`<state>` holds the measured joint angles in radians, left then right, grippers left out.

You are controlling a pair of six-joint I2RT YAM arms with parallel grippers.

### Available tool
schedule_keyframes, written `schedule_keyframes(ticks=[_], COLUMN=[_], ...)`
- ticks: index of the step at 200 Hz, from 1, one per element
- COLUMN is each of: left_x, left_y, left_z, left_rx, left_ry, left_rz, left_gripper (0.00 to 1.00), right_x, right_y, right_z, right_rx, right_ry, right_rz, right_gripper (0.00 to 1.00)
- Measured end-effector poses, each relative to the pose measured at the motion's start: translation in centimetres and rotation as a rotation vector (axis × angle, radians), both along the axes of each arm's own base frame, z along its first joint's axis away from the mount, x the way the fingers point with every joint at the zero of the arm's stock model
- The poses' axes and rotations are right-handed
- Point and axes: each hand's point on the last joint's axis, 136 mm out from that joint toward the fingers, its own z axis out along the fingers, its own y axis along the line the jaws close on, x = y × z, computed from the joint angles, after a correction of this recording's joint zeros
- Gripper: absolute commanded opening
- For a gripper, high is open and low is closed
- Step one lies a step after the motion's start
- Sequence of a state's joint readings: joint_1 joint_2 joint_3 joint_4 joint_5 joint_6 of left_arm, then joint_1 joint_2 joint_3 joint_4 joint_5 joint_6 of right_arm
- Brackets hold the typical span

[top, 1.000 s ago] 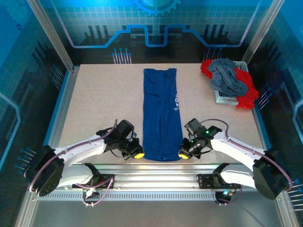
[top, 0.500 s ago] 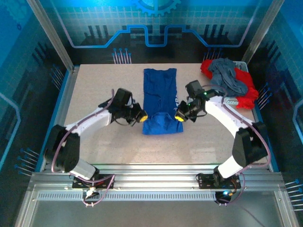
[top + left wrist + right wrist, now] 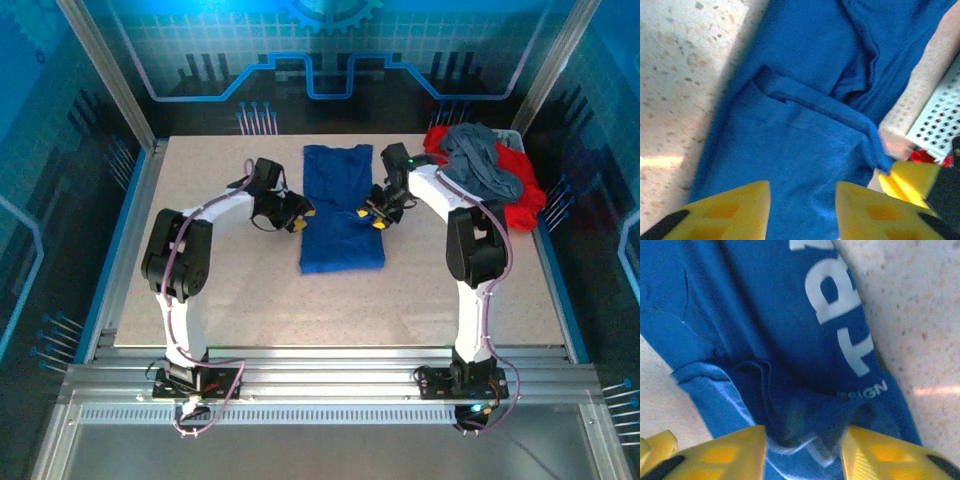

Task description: Fold and stack the t-shirts

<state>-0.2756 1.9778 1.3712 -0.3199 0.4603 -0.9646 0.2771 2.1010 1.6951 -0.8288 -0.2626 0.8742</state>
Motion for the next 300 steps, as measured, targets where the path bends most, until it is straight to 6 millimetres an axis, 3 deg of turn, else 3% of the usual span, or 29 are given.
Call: schedule_keyframes(ticks=[28, 46, 65, 90, 112, 130, 167, 220, 272, 300], left_x=[-1.2, -4.6, -8.9, -13.7, -15.7, -15.2, -13.4, -10.7, -8.8, -8.6], left_y=[0.6, 1.5, 2.0, 1.4, 1.5, 1.3, 0.6, -0.6, -1.4, -1.4], left_z=[1.5, 3.0, 3.3, 0.3, -2.9, -3.8, -4.8, -4.9, -5.5, -5.2], left_rx=[0.009, 0.006, -0.007, -0.013, -0.006, -0.015, -0.032, -0.054, -0.043, -0.023], left_ry=[-0.035, -0.052, -0.032, 0.075, 0.179, 0.194, 0.184, 0.152, 0.140, 0.123], left_rz=[0.002, 0.010, 0.016, 0.017, 0.051, 0.074, 0.092, 0.086, 0.062, 0.043], left_gripper=[0.52, 0.49, 0.48, 0.49, 0.51, 0.51, 0.48, 0.33, 0.00, 0.00], right_x=[-0.2, -2.2, -6.1, -10.2, -12.2, -12.8, -12.1, -10.5, -10.4, -10.0], right_y=[-0.9, -1.9, -2.8, -3.2, -2.7, -2.6, -2.2, -1.5, -1.5, -1.0], right_z=[1.5, 3.0, 3.6, 2.0, -0.5, -1.9, -4.0, -5.0, -5.5, -5.4], right_rx=[-0.018, -0.029, -0.023, -0.003, 0.014, 0.030, 0.037, 0.027, -0.010, -0.016], right_ry=[-0.062, -0.102, -0.113, -0.077, -0.023, 0.009, 0.032, 0.051, 0.096, 0.085], right_rz=[0.008, 0.012, 0.016, 0.022, 0.022, 0.009, -0.004, 0.000, -0.020, -0.015], right_gripper=[0.60, 0.60, 0.60, 0.60, 0.60, 0.59, 0.56, 0.45, 0.13, 0.01])
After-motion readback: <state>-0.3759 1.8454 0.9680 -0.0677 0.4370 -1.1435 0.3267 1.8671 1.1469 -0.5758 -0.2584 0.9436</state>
